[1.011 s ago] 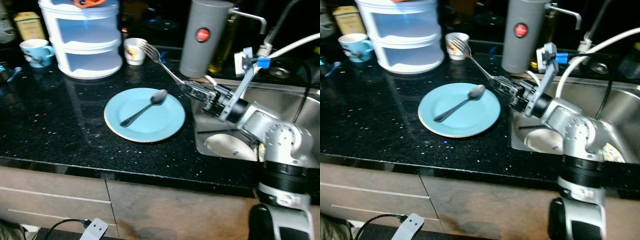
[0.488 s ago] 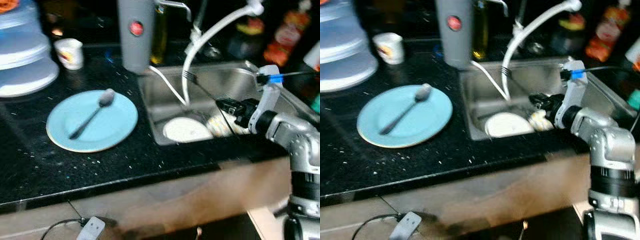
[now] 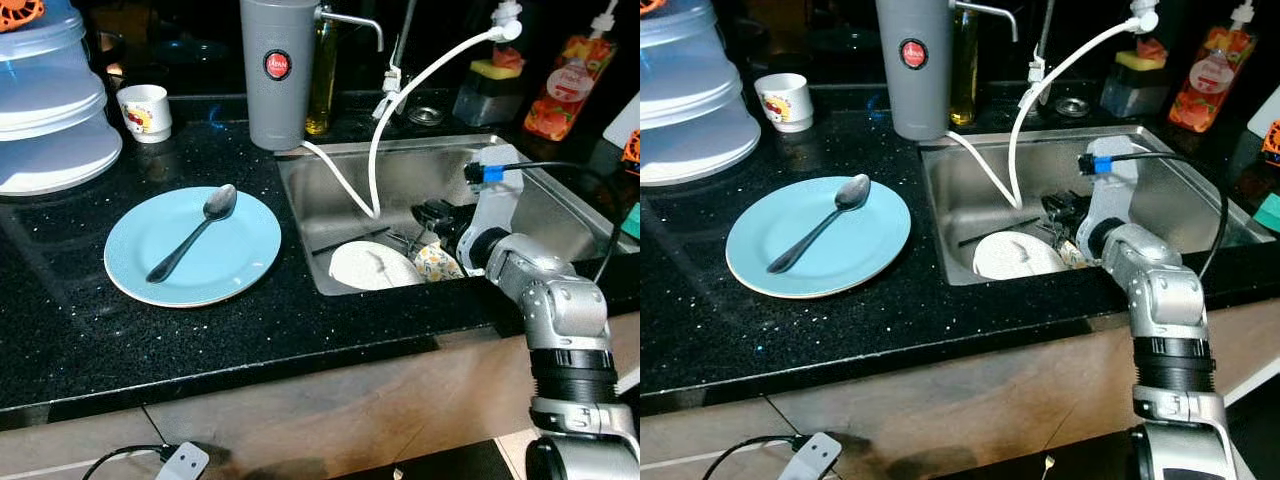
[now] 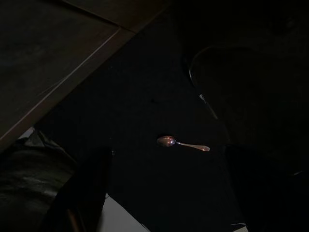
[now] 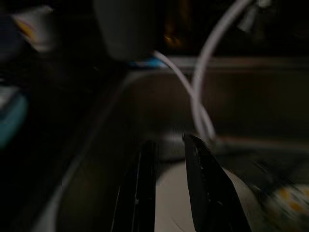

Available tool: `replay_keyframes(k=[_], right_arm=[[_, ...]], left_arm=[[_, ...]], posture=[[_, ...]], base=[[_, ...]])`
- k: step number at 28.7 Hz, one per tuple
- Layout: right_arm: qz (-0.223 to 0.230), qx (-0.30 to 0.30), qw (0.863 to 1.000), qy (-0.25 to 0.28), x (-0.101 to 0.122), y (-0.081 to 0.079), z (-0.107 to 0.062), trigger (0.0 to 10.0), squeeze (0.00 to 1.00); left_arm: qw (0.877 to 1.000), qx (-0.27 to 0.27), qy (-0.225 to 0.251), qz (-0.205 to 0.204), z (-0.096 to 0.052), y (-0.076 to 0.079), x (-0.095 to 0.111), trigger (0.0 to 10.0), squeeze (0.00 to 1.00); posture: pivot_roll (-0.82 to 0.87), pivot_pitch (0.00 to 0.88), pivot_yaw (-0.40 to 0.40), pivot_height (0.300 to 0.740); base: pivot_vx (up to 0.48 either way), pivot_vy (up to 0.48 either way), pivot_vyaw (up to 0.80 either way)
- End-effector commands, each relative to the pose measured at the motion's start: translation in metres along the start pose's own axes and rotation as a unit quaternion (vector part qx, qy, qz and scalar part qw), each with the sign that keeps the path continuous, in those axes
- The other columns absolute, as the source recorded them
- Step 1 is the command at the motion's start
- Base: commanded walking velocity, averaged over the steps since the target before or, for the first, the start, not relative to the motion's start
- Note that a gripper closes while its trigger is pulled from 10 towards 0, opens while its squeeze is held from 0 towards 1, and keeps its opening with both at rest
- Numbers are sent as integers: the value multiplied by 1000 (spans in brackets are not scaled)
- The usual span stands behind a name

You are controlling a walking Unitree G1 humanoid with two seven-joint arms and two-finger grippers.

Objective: Kitchen organization

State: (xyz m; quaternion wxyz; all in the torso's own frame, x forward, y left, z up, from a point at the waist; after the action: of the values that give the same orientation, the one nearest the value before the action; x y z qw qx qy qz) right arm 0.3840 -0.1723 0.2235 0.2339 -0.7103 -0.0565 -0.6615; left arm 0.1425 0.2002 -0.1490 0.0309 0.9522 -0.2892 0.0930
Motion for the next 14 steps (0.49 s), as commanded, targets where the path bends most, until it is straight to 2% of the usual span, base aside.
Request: replay_keyframes(k=[1, 2, 3, 5, 6, 8, 10, 14], right_arm=[[6, 19, 1000, -5, -3, -6, -2, 10000, 0], [6, 19, 1000, -5, -3, -6, -2, 10000, 0], [13, 55, 998, 7, -2, -22, -2, 10000, 0], [15, 68, 998, 9, -2, -27, -2, 10000, 0], [23, 80, 996, 18, -1, -33, -2, 10000, 0], [51, 111, 992, 41, 3, -45, -1, 10000, 0], [56, 146, 987, 48, 4, -60, -3, 10000, 0], [64, 167, 983, 52, 5, -71, -4, 10000, 0]], left_arm=[[999, -36, 8, 2, 5, 21, 6, 10000, 0], [999, -36, 8, 2, 5, 21, 6, 10000, 0], [999, -36, 8, 3, 5, 21, 7, 10000, 0], [999, -36, 8, 3, 5, 21, 7, 10000, 0], [999, -36, 8, 3, 5, 21, 7, 10000, 0], [999, -36, 8, 3, 5, 21, 7, 10000, 0], [999, -35, 8, 3, 5, 21, 7, 10000, 0], [999, -35, 8, 3, 5, 21, 7, 10000, 0]], posture=[[0, 0, 0, 740], [0, 0, 0, 740], [0, 0, 0, 740], [0, 0, 0, 740], [-63, 0, -45, 740], [-61, 0, -45, 740], [-61, 0, -46, 740], [-61, 0, -44, 740]], base=[[0, 0, 0], [0, 0, 0], [0, 0, 0], [0, 0, 0], [0, 0, 0], [0, 0, 0], [0, 0, 0], [0, 0, 0]])
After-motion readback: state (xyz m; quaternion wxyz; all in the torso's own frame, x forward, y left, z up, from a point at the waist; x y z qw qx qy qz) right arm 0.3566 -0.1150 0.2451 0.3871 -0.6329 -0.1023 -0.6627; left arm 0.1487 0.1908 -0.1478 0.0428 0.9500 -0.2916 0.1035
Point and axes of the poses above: a point about 5 cm out from each wrist's last joint towards the gripper, its own z axis pointing out of the wrist towards the gripper, its own x axis along the axis of the wrist's last joint, y = z × x, the point moved 5 cm from there along z, pointing out of the wrist towards the gripper, and after that the axes turned 8 degrees about z, right-handed, at the moved point
